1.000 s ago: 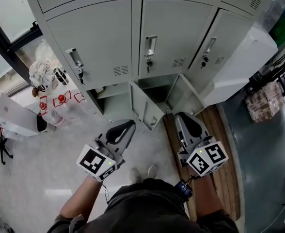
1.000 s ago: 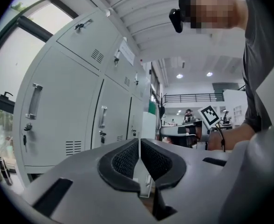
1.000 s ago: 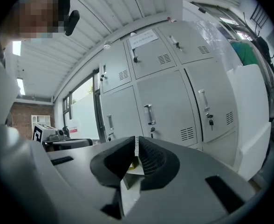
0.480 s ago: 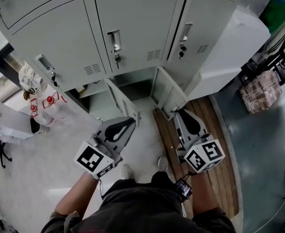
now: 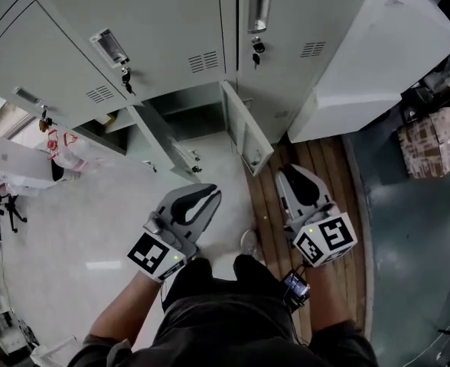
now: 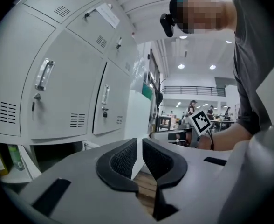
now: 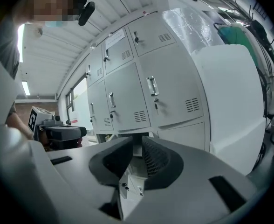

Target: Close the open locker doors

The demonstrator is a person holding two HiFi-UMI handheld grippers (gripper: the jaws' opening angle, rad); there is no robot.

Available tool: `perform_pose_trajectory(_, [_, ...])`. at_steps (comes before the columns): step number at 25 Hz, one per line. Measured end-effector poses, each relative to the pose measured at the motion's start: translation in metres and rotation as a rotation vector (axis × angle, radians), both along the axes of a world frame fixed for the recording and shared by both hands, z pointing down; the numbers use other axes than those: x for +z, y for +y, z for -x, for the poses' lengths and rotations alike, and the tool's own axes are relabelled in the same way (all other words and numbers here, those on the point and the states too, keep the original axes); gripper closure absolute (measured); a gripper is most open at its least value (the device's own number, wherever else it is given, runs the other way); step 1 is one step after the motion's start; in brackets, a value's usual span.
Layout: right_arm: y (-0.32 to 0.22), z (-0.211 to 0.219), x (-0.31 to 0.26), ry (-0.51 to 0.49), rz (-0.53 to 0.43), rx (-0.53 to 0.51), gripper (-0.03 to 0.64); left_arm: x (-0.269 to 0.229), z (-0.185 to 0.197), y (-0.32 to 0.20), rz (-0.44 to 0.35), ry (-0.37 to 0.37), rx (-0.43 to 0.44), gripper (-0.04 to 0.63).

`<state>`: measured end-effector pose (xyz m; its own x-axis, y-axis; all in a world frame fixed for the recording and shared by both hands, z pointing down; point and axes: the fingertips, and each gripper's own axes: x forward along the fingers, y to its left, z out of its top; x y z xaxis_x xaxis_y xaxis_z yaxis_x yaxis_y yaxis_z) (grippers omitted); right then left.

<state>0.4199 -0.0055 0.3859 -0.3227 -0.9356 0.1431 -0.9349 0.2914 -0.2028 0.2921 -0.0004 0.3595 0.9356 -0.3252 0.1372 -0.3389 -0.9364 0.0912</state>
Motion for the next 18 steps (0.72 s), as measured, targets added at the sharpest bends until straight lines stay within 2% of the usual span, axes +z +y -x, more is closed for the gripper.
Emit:
perform_pose_trajectory(2, [-0.002,-0.012,0.023,0.002,0.028,-0.025,0.596,0.012,-0.017,0.0,0.011,-0.021,-0.008,0.558])
perform_pose_trajectory(6, [-0.011,-0.021,0.07,0.008,0.085,-0.095,0.532,0.042,-0.039,-0.014,0.032,-0.068,-0.033,0.554])
perform_pose_trajectory(13, [-0.033,-0.034,0.14,0.016,0.125,-0.136,0.515,0.092,-0.061,-0.044,0.058,-0.1,-0.042,0.554])
perform_pose_trajectory(18, [-0.045,-0.032,0.179,0.044,0.125,-0.17,0.508,0.136,-0.074,-0.052,0.086,-0.154,-0.025,0.552])
